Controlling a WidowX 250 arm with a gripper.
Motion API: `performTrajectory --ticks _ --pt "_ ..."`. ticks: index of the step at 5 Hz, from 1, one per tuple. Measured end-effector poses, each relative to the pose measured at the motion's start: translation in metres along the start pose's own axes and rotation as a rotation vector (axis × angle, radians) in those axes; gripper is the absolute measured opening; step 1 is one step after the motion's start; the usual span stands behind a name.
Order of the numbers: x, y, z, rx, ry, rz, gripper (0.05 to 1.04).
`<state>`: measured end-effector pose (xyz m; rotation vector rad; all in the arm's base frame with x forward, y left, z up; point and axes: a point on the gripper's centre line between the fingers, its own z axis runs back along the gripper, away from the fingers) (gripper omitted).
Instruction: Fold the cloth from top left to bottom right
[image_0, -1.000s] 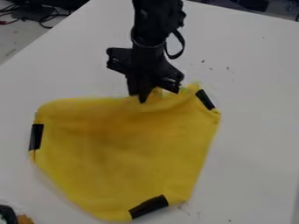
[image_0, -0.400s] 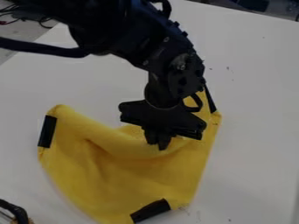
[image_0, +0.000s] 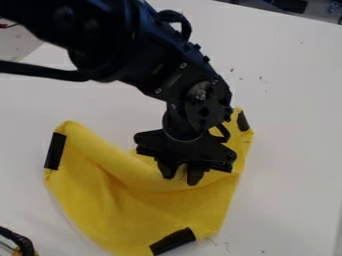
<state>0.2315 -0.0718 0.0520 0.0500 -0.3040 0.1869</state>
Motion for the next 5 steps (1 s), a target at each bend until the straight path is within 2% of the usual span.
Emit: performTrajectory --ticks 1,2,4,5 --pt "-0.001 0.002 0.005 0.001 0.027 -0.034 0.805" --pt "0.004 0.002 0.014 0.004 0.067 -0.053 1.007" --pt "0.012 0.001 0.031 0.005 0.104 -0.104 1.001" --pt "0.021 0.001 0.045 0.012 0.093 -0.158 1.001"
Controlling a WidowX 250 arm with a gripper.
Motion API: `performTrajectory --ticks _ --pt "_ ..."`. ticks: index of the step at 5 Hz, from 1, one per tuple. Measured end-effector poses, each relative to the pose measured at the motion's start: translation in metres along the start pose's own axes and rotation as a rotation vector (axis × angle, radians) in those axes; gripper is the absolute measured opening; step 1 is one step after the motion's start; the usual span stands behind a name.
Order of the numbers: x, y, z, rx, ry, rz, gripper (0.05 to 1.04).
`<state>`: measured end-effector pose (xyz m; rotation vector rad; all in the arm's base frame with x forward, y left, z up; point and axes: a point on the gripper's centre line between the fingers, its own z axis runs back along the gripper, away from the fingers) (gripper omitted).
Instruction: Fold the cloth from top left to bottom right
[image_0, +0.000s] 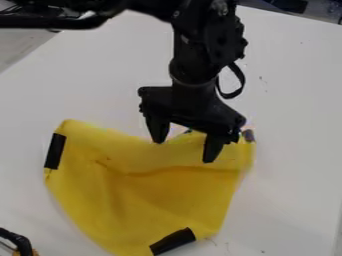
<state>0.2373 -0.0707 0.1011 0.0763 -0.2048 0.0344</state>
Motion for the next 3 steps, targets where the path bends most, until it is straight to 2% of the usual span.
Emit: performTrajectory --ticks 1,2,3 --pt "0.0063 0.0036 0.0126 0.016 -0.025 -0.029 1.001" --pt "0.0102 0.0047 0.0196 0.029 -0.026 -0.04 1.001" --pt "0.0096 0.0012 0.02 0.006 -0.017 -0.042 1.001"
